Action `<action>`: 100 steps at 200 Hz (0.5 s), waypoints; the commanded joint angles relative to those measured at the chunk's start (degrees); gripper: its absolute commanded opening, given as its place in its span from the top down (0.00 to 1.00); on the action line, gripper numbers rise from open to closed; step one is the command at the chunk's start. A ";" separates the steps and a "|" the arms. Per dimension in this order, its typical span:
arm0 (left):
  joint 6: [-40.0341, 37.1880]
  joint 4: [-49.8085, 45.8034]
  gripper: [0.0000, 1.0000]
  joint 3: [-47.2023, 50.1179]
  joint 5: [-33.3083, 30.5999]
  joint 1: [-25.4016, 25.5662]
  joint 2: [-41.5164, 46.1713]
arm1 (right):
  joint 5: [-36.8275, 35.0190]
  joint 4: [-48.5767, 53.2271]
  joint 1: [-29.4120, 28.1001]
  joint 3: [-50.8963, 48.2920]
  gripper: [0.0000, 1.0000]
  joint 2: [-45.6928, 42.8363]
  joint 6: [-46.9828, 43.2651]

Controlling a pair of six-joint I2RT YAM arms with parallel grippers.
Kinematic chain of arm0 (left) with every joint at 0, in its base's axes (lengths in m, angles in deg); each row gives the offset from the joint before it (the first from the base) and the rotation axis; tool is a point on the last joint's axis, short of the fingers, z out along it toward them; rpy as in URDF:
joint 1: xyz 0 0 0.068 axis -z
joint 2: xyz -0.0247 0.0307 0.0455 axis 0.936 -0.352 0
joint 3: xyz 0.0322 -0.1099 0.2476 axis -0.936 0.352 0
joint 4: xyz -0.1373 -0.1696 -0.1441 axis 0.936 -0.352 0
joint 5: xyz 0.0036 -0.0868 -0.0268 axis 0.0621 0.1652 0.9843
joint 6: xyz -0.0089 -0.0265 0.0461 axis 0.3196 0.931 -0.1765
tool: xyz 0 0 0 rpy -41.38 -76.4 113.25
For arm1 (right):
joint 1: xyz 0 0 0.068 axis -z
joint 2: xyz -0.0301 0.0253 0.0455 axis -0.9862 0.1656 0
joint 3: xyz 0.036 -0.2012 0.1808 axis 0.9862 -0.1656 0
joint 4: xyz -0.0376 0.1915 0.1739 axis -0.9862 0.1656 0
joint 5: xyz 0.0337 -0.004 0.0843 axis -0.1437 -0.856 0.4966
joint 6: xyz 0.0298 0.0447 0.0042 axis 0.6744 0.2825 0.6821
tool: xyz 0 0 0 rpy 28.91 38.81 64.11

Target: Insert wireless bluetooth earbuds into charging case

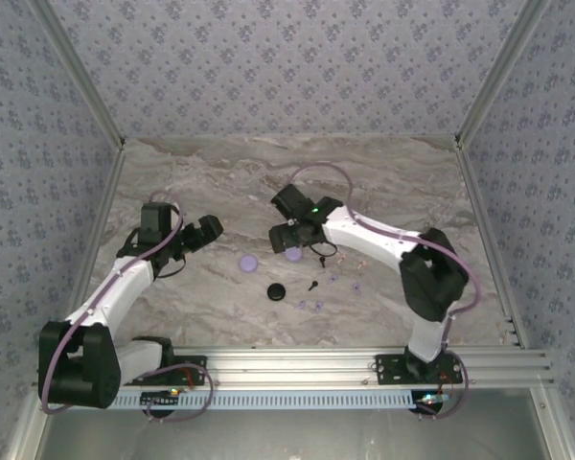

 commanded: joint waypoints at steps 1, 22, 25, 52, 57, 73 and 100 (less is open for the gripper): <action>-0.20 0.13 0.01 -2.13 0.07 0.26 -0.36 | -1.15 3.93 -0.82 3.11 0.12 4.13 7.43; -0.79 -0.59 0.01 -2.60 0.10 0.32 -0.53 | -2.44 4.60 -1.18 4.12 0.14 6.32 8.81; -0.77 -0.71 0.01 -2.63 0.07 0.30 -0.54 | -2.52 4.66 -1.19 4.13 0.14 6.51 9.91; -1.03 -0.58 0.01 -2.69 0.06 0.20 -0.80 | -2.71 4.85 -1.21 3.87 0.20 8.03 12.22; -0.95 -0.44 0.01 -2.63 0.07 0.21 -0.87 | -2.78 4.94 -1.19 3.87 0.21 8.32 12.63; -0.86 -0.01 0.01 -2.71 0.06 0.27 -1.14 | -2.42 4.59 -1.08 3.70 0.23 9.14 13.53; -0.95 -0.04 0.01 -3.32 0.30 0.32 -1.92 | -1.15 3.38 -0.75 3.95 0.27 10.29 14.14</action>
